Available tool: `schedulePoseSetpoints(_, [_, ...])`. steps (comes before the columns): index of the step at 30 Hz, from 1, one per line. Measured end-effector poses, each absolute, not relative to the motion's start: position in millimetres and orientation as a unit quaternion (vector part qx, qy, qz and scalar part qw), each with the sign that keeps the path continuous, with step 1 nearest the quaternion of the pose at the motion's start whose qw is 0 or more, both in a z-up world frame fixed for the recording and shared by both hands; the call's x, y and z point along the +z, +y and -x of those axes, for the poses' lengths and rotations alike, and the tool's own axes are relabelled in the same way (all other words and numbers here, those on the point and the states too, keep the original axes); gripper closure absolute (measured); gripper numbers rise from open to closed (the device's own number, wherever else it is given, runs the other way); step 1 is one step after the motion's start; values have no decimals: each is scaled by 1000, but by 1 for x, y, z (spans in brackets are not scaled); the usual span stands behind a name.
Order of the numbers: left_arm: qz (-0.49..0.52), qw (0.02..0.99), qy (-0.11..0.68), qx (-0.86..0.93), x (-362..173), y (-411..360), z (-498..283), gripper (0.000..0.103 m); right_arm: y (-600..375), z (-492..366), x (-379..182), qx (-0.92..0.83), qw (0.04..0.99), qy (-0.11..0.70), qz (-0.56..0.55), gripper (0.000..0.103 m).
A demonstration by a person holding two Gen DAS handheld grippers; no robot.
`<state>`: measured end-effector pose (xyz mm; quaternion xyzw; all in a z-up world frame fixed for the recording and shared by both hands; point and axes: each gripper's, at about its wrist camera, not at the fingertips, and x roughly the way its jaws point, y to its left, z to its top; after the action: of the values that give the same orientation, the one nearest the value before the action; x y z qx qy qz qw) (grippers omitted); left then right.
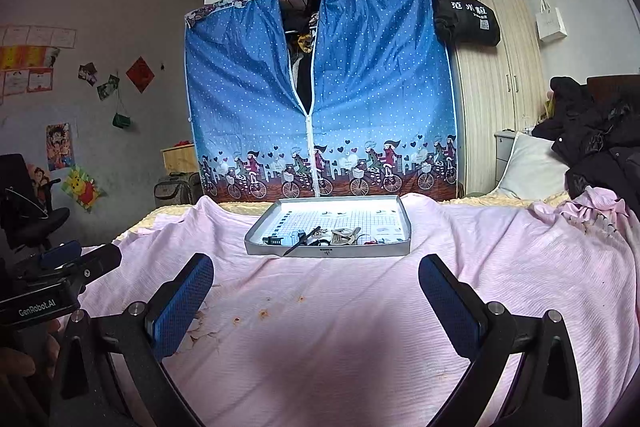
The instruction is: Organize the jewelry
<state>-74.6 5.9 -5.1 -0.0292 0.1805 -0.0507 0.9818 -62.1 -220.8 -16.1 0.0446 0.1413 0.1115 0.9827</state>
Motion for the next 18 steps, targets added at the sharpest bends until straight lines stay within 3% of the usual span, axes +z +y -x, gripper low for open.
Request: schedulePoseSetpoints(18, [27, 982, 179, -47, -6, 11, 74, 1, -219, 63, -15, 112, 982, 143, -44, 0])
